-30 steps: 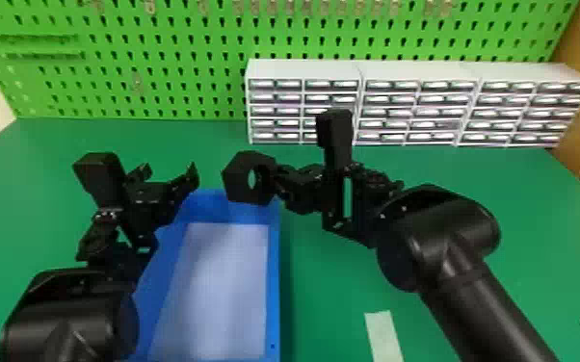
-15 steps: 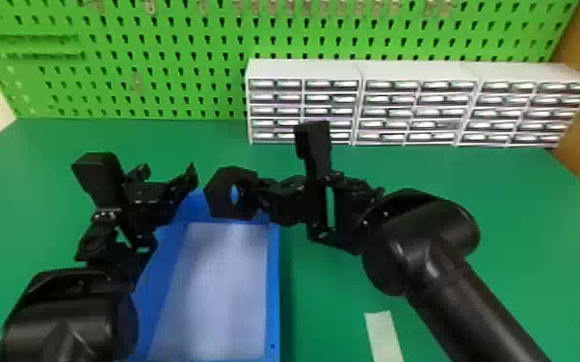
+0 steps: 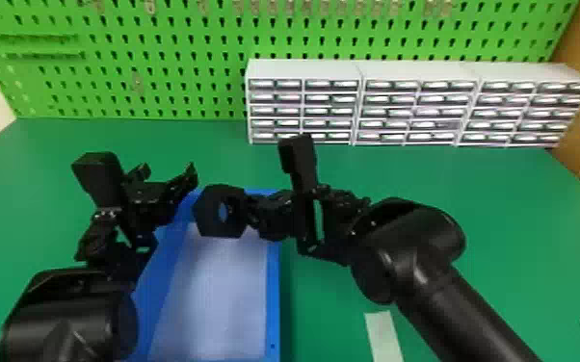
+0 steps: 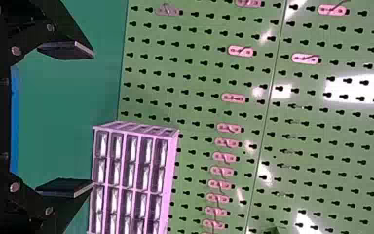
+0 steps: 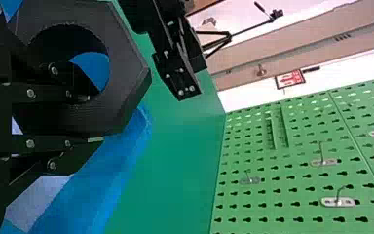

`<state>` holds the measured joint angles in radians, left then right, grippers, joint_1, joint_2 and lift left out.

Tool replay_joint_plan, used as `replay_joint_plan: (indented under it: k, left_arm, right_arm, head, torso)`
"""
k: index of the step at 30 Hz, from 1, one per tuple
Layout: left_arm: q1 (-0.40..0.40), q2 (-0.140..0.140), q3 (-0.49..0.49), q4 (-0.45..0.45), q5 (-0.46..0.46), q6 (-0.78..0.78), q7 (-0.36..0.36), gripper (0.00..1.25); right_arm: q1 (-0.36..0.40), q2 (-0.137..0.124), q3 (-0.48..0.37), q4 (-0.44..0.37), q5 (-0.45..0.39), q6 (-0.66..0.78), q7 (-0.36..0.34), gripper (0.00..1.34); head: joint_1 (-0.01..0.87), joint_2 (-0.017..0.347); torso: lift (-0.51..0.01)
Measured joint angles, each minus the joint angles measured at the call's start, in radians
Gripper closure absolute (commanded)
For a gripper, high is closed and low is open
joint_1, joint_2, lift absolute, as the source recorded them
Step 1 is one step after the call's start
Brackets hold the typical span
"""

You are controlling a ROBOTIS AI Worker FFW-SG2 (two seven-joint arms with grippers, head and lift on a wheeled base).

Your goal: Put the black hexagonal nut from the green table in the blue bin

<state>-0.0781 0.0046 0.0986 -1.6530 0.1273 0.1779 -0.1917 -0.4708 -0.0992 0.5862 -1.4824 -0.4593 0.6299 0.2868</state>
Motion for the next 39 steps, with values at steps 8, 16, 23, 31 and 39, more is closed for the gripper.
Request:
replay_joint_plan:
  k: [8,16,23,31,39]
  left_arm:
    - [-0.001,0.0,-0.001,0.0,0.0,0.0,0.0,0.33]
    - [-0.002,0.0,-0.003,0.0,0.0,0.0,0.0,0.33]
    - [-0.002,0.0,-0.002,-0.001,0.0,0.0,0.0,0.33]
    - [-0.001,0.0,-0.002,-0.001,0.0,0.0,0.0,0.33]
    - [0.001,0.0,-0.002,-0.001,0.001,0.0,0.0,0.33]
  right_arm:
    - [-0.005,-0.001,0.024,0.004,-0.009,0.002,0.0,1.03]
    - [-0.004,-0.001,0.032,0.004,-0.016,0.002,0.0,1.03]
    - [0.0,0.0,0.026,0.005,-0.015,0.007,0.0,0.67]
    - [0.002,0.0,0.019,0.005,-0.009,0.023,0.0,0.44]
    - [0.004,0.001,0.003,0.005,-0.009,0.022,0.0,0.22]
  head:
    - [0.686,0.051]
    - [0.686,0.051]
    - [0.686,0.051]
    - [0.686,0.051]
    - [0.686,0.051]
  torso:
    - [-0.097]
    - [-0.097]
    - [-0.097]
    - [-0.097]
    - [-0.097]
